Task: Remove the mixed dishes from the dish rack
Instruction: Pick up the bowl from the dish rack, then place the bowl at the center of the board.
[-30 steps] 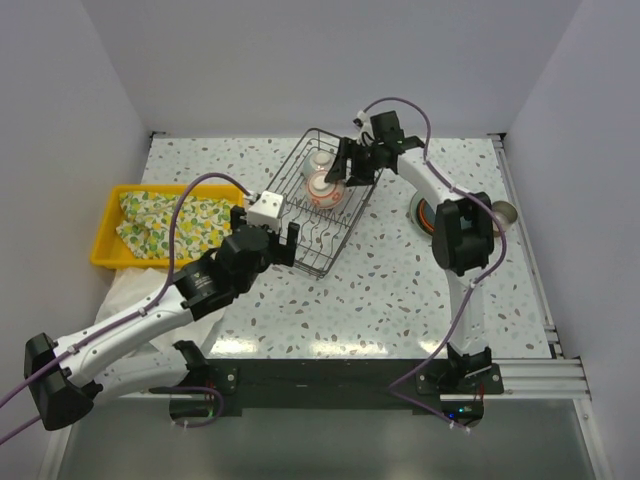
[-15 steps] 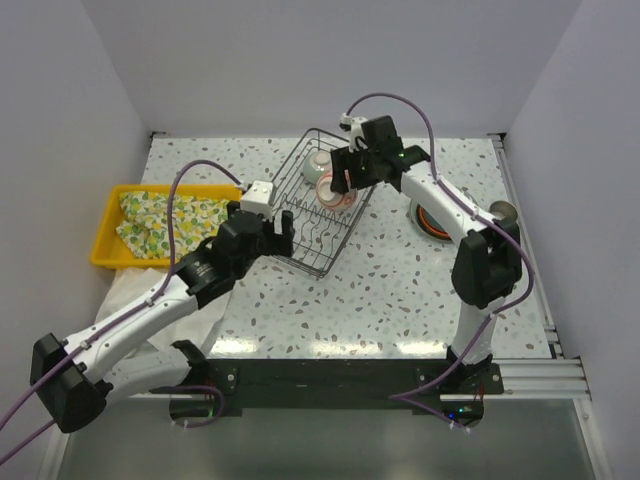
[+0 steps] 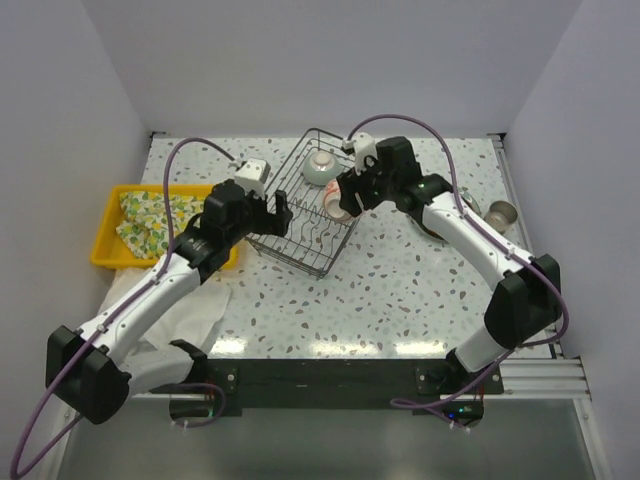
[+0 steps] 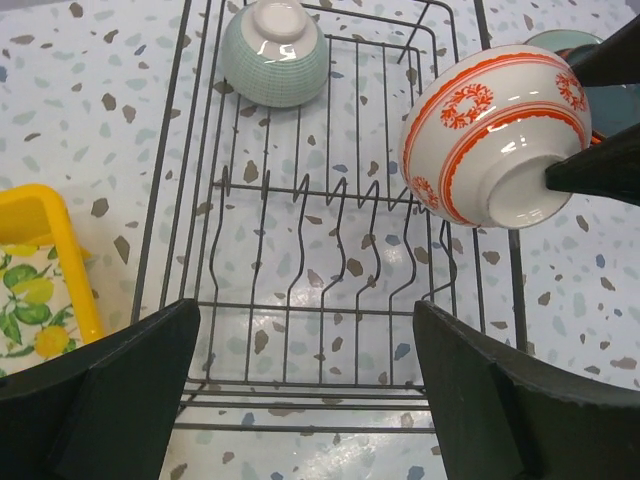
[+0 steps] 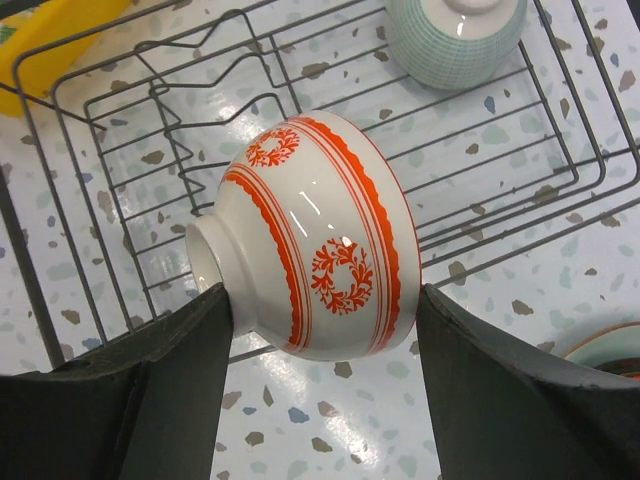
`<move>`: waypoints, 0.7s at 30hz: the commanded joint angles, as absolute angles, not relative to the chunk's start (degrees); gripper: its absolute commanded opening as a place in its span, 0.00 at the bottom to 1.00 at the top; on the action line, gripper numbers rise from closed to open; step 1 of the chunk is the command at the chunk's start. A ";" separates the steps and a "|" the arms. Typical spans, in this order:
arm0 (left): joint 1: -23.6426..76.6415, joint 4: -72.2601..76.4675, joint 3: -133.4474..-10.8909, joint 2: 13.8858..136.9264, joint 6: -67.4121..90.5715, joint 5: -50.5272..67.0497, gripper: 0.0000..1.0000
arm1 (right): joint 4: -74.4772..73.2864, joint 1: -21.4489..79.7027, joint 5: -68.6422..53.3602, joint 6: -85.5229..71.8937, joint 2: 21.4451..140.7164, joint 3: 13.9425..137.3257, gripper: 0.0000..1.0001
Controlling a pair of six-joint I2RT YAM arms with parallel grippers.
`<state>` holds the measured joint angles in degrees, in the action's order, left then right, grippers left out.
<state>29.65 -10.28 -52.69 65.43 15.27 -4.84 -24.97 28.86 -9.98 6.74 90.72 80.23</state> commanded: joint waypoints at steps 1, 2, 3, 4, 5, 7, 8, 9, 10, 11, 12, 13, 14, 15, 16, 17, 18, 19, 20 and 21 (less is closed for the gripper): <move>23.57 -3.52 -56.16 67.84 6.51 16.05 0.93 | -17.14 29.09 -18.17 9.32 85.00 78.40 0.09; 21.64 -3.78 -57.64 69.42 4.59 22.44 0.93 | -16.88 29.09 -19.15 9.75 84.56 77.88 0.09; 20.93 -4.48 -58.53 70.22 3.61 25.02 0.93 | -15.48 29.09 -20.03 10.28 83.25 76.48 0.08; 20.40 -4.83 -59.32 71.01 2.56 27.31 0.93 | -14.69 29.00 -20.74 10.37 82.80 75.68 0.08; 19.35 -5.09 -60.98 72.32 0.37 32.12 0.93 | -13.89 29.00 -22.31 10.37 82.01 74.11 0.07; 18.37 -6.68 -62.75 73.65 -2.97 36.89 0.94 | -12.13 29.09 -23.81 10.81 80.87 72.87 0.07; 17.67 -7.11 -64.15 74.78 -6.38 41.00 0.94 | -11.87 29.09 -25.47 10.90 80.60 72.43 0.07; 17.41 -8.95 -64.94 75.40 -8.68 43.31 0.95 | -11.52 29.09 -26.01 11.07 80.51 71.81 0.07; 17.14 -10.79 -65.91 76.11 -11.49 45.77 0.95 | -11.34 29.09 -26.71 11.25 79.99 71.55 0.07; 16.96 -12.81 -68.35 77.68 -17.00 48.84 0.95 | -11.25 29.09 -27.76 11.69 79.89 71.02 0.07; 16.79 -16.40 -69.51 78.39 -19.31 50.00 0.96 | -10.64 29.09 -28.30 12.47 79.46 70.58 0.07; 16.53 -18.09 -71.70 79.18 -21.60 51.49 0.96 | -10.03 29.09 -28.91 12.57 79.11 70.14 0.08; 15.91 -20.19 -72.76 80.67 -27.97 55.77 0.96 | -9.24 29.09 -29.18 12.66 78.23 69.09 0.08; 15.82 -23.96 -73.82 81.47 -30.65 57.64 0.95 | -8.18 29.09 -29.61 13.44 77.87 68.65 0.08; 15.56 -25.47 -74.87 82.34 -32.59 58.61 0.95 | -7.91 29.00 -29.88 13.88 77.52 68.29 0.08; 15.38 -26.79 -77.15 84.01 -34.96 59.58 0.95 | -7.65 29.09 -30.06 14.15 77.26 67.94 0.08; 15.38 -29.33 -78.21 84.89 -35.94 59.94 0.94 | -7.56 29.09 -30.58 14.93 76.99 67.94 0.08; 15.29 -30.92 -80.57 85.77 -37.17 60.20 0.93 | -7.47 29.00 -31.19 15.29 76.82 67.94 0.08; 15.29 -32.76 -81.99 87.96 -39.61 61.08 0.92 | -7.30 29.09 -31.55 15.73 76.73 67.85 0.10; 15.29 -36.44 -83.57 89.11 -40.33 61.34 0.91 | -6.95 29.09 -32.07 16.78 76.55 67.76 0.10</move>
<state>15.92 -25.10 -76.99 85.01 -28.69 53.93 -14.57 28.88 -27.51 13.21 80.27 67.13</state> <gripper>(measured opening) 0.927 0.686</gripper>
